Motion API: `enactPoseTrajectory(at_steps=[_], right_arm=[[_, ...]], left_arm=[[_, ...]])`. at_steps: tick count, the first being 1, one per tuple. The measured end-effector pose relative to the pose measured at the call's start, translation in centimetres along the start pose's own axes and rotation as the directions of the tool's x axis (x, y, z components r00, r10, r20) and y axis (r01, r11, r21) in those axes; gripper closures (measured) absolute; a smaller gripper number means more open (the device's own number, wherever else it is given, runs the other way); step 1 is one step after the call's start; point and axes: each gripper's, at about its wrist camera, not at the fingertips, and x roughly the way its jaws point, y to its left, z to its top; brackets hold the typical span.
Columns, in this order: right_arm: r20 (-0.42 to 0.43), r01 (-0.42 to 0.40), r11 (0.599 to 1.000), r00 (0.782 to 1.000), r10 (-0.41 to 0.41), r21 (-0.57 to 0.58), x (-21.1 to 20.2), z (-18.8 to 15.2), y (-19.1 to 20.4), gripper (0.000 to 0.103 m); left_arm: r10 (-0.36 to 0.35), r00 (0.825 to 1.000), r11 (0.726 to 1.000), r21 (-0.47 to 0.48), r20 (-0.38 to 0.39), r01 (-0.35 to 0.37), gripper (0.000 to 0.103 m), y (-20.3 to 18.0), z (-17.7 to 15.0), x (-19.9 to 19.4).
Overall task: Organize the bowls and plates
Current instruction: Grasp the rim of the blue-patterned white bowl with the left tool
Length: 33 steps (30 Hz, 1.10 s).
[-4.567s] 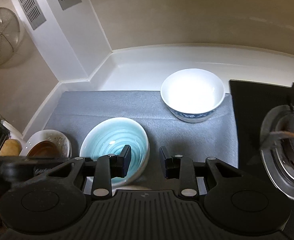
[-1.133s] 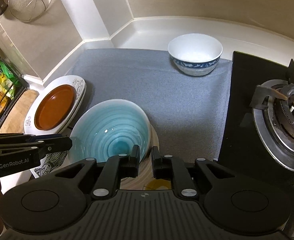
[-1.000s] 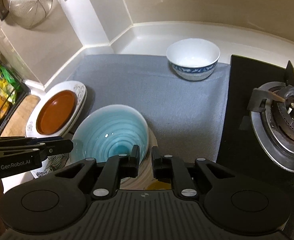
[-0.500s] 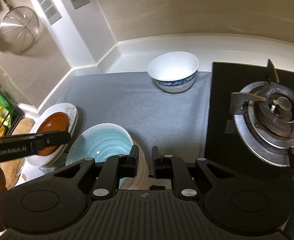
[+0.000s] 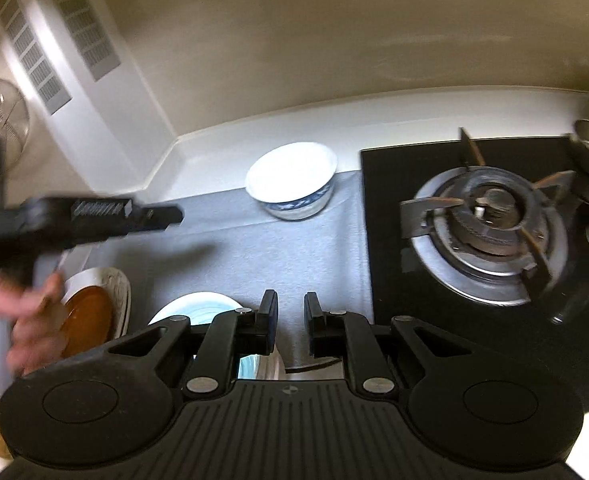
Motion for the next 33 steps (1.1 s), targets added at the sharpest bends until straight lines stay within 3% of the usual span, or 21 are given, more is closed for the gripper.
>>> enactPoseTrajectory(at_steps=[7, 13, 18, 25, 33], right_arm=[[0.007, 0.125, 0.990, 0.992, -0.126, 0.073, -2.2, -1.8, -0.8, 0.088], [0.024, 0.180, 0.979, 0.983, -0.183, 0.094, -3.4, -2.6, -0.4, 0.088], [0.028, 0.205, 0.973, 0.977, -0.209, 0.109, -4.0, -2.9, 0.1, 0.088], [0.043, 0.203, 0.971, 0.977, -0.209, 0.124, -3.5, -2.6, 0.7, 0.088], [0.048, 0.127, 0.988, 0.990, -0.132, 0.092, -0.8, -0.5, 2.5, 0.088]], left_arm=[[-0.043, 0.999, 0.995, -0.094, -0.032, 0.040, 0.079, 1.9, 3.0, 5.8], [-0.076, 0.992, 0.985, -0.161, -0.100, 0.060, 0.079, 2.5, 4.1, 10.1], [-0.072, 0.987, 0.987, -0.155, -0.146, 0.049, 0.091, 2.5, 4.2, 11.7], [-0.079, 0.981, 0.990, -0.128, -0.177, 0.057, 0.091, 3.9, 3.3, 10.2], [-0.065, 0.974, 0.990, -0.138, -0.217, 0.035, 0.091, 7.3, 0.8, 4.4]])
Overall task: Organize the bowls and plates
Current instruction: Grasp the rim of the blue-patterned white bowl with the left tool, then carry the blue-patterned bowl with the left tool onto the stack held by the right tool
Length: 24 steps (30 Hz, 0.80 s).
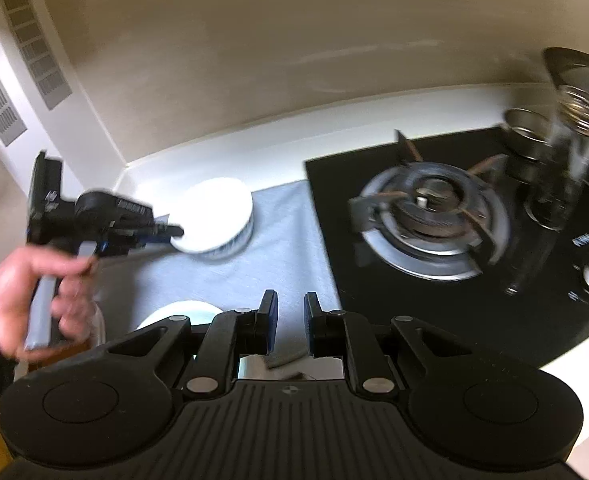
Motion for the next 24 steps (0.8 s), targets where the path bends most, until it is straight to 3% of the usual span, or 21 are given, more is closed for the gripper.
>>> enactPoseTrajectory(at_steps=[6, 11, 24], right_arm=[[-0.020, -0.078, 0.996, 0.997, 0.078, -0.040, 3.5, 2.7, 2.7, 0.087], [-0.067, -0.116, 0.989, 0.992, 0.110, -0.088, 7.9, 5.1, 4.6, 0.075], [-0.255, -0.081, 0.978, 0.967, 0.030, -0.193, 18.1, 6.4, 6.6, 0.065]], left_arm=[[0.053, 0.999, 0.997, 0.063, 0.012, -0.054, 0.088, 0.9, -2.0, -2.7], [0.073, 0.995, 0.993, 0.089, 0.060, -0.079, 0.085, 0.5, -2.2, -3.5], [0.097, 0.992, 0.991, 0.085, 0.084, -0.105, 0.085, -0.2, -2.8, -2.1]])
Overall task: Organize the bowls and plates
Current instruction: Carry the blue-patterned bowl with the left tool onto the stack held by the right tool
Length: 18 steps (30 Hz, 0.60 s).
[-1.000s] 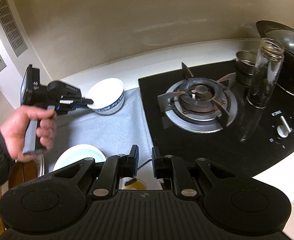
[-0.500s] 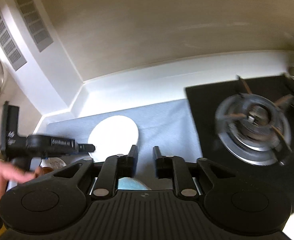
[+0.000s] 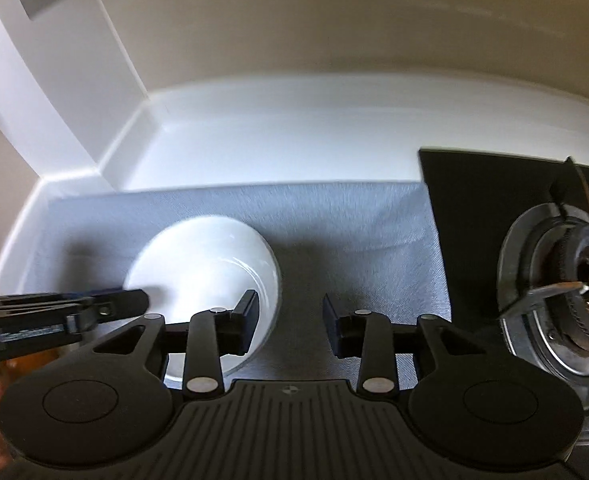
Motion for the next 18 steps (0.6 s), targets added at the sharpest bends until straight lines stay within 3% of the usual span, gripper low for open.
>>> enactPoseTrajectory(at_steps=[9, 14, 16, 18], right_arm=[[-0.078, -0.074, 0.996, 0.995, 0.069, -0.056, 2.3, 0.3, 0.6, 0.066], [-0.082, -0.080, 0.991, 0.994, 0.071, -0.103, 2.7, 0.4, 1.2, 0.080], [-0.079, -0.072, 0.991, 0.995, 0.064, -0.109, 2.6, 0.4, 1.0, 0.091], [-0.079, -0.087, 0.992, 0.994, 0.080, -0.093, 2.4, 0.5, 0.7, 0.091]], left_arm=[[0.029, 1.000, 1.000, -0.011, 0.010, -0.029, 0.087, -0.7, -0.8, 0.3], [0.052, 0.998, 0.999, -0.012, 0.018, -0.052, 0.087, -1.0, -1.1, 0.3], [0.059, 0.998, 0.998, -0.013, 0.023, -0.059, 0.087, -1.2, -1.2, 0.3], [0.063, 0.998, 0.998, -0.017, 0.029, -0.062, 0.087, -1.3, -1.4, 0.1]])
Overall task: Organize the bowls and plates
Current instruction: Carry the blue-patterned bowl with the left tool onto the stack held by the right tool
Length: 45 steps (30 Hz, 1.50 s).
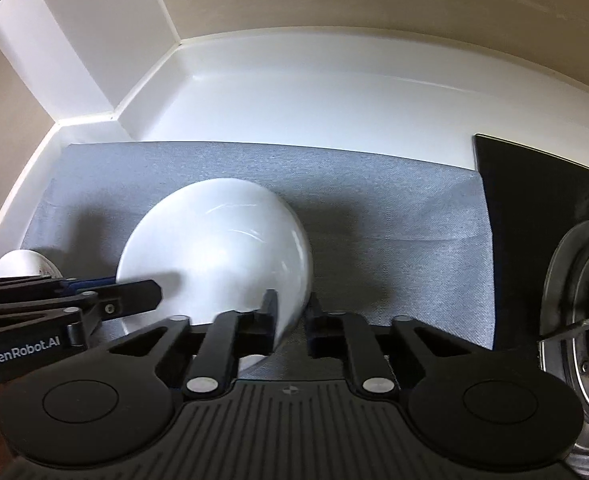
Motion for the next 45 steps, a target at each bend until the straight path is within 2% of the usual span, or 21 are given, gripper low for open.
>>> enactPoseTrajectory(at_steps=[4, 14, 23, 35, 45], right_arm=[[0.031, -0.003, 1.000, 1.000, 0.004, -0.026, -1.2, -0.1, 0.6, 0.091], [0.127, -0.023, 1.000, 0.992, 0.023, -0.006, -6.1, -0.2, 1.8, 0.090], [0.127, -0.033, 0.999, 0.991, 0.031, 0.010, -9.8, -2.0, 2.7, 0.090], [0.118, -0.055, 0.998, 0.992, 0.051, 0.032, -12.8, -4.9, 2.8, 0.090], [0.091, -0.056, 0.998, 0.994, 0.052, 0.040, -13.8, -7.5, 2.3, 0.089]], left_arm=[[0.019, 0.999, 1.000, 0.011, 0.032, -0.019, 0.087, -0.5, -0.2, -1.0], [0.026, 0.993, 0.999, 0.041, 0.114, -0.031, 0.087, -1.6, -0.8, -5.5], [-0.009, 0.988, 0.998, 0.067, 0.157, -0.002, 0.087, -2.5, -2.3, -9.9], [-0.046, 0.987, 0.996, 0.089, 0.153, 0.033, 0.087, -3.5, -4.5, -12.5], [-0.068, 0.993, 0.993, 0.102, 0.096, 0.059, 0.087, -4.3, -6.9, -12.7]])
